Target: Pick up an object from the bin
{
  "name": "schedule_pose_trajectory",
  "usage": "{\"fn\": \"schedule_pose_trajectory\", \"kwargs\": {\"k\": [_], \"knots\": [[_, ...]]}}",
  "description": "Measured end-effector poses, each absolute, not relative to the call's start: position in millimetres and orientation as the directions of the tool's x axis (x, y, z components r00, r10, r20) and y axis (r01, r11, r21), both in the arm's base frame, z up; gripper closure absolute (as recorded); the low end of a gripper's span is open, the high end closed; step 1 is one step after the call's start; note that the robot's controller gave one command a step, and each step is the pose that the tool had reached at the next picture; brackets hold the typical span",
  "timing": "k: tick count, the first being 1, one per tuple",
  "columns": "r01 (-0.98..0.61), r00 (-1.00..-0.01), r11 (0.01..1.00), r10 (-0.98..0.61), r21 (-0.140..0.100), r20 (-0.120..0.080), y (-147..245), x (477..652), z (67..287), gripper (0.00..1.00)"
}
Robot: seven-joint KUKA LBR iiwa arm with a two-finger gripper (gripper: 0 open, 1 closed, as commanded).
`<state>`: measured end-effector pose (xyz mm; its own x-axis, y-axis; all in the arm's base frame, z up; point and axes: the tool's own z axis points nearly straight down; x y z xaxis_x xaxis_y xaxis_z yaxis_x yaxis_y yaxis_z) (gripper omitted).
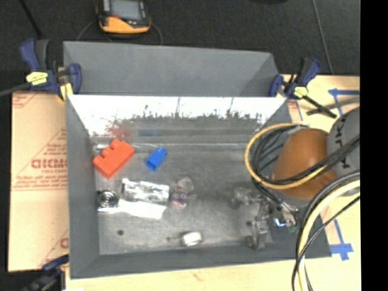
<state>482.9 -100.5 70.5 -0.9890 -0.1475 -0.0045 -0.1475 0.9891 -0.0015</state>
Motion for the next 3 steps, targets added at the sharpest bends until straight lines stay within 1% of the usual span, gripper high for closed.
{"fn": "schedule_pose_trajectory", "kwargs": {"k": [1,2,3], "knots": [[-0.16,-0.987,0.987,-0.16,-0.005,-0.011,-134.1,478.7,77.3,0.0],[-0.149,-0.989,0.989,-0.149,-0.005,-0.016,-141.2,478.4,72.8,0.0],[-0.154,-0.988,0.988,-0.154,-0.003,-0.007,-141.2,475.2,71.0,1.0]]}}
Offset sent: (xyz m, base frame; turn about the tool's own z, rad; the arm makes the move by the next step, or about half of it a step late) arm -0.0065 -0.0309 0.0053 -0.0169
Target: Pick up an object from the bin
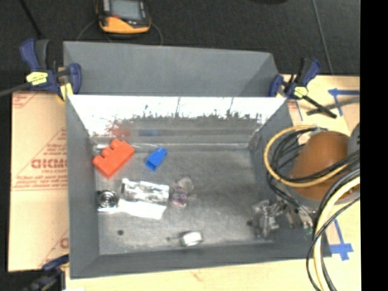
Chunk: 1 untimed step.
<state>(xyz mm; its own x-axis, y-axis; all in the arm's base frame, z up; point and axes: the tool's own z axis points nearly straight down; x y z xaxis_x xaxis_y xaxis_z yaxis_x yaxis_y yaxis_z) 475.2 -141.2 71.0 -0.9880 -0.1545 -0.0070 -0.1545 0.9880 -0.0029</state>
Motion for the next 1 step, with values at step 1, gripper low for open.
{"fn": "schedule_pose_trajectory", "kwargs": {"k": [1], "knots": [[-0.115,-0.993,0.993,-0.115,-0.003,-0.01,-108.0,477.5,171.7,1.0]]}}
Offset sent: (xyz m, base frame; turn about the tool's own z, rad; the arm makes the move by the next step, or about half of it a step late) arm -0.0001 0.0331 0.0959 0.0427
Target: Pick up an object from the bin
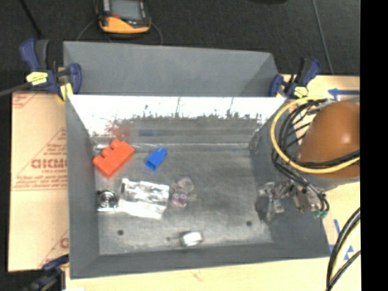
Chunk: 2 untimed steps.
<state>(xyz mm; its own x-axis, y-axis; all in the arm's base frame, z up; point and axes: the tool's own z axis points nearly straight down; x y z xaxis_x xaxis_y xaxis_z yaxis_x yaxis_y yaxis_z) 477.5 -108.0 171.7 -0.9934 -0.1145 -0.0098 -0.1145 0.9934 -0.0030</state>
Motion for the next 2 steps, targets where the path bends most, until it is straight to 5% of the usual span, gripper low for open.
{"fn": "schedule_pose_trajectory", "kwargs": {"k": [1,2], "knots": [[-0.123,-0.992,0.992,-0.123,-0.005,-0.013,-116,484.6,313,1.0],[-0.085,-0.996,0.996,-0.085,0.003,0.003,-88,509.9,112,1.0]]}}
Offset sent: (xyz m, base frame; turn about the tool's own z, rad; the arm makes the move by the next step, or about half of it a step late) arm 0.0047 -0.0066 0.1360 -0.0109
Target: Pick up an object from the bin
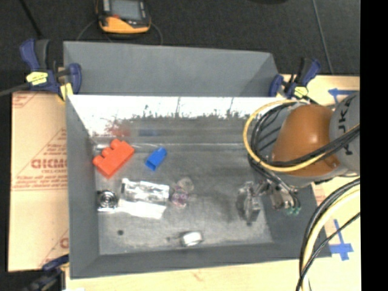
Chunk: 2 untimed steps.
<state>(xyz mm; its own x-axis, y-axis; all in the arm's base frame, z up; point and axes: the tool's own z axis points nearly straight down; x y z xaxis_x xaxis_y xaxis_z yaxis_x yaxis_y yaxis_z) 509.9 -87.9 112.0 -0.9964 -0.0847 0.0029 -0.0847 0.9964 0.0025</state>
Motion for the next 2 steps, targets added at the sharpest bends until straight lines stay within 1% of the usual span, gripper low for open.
{"fn": "schedule_pose_trajectory", "kwargs": {"k": [1,2], "knots": [[-0.086,-0.996,0.996,-0.086,0.0,-0.004,-89,511.6,116,0.0],[-0.145,-0.989,0.989,-0.145,0.003,-0.009,6,527.2,156,0.0]]}}
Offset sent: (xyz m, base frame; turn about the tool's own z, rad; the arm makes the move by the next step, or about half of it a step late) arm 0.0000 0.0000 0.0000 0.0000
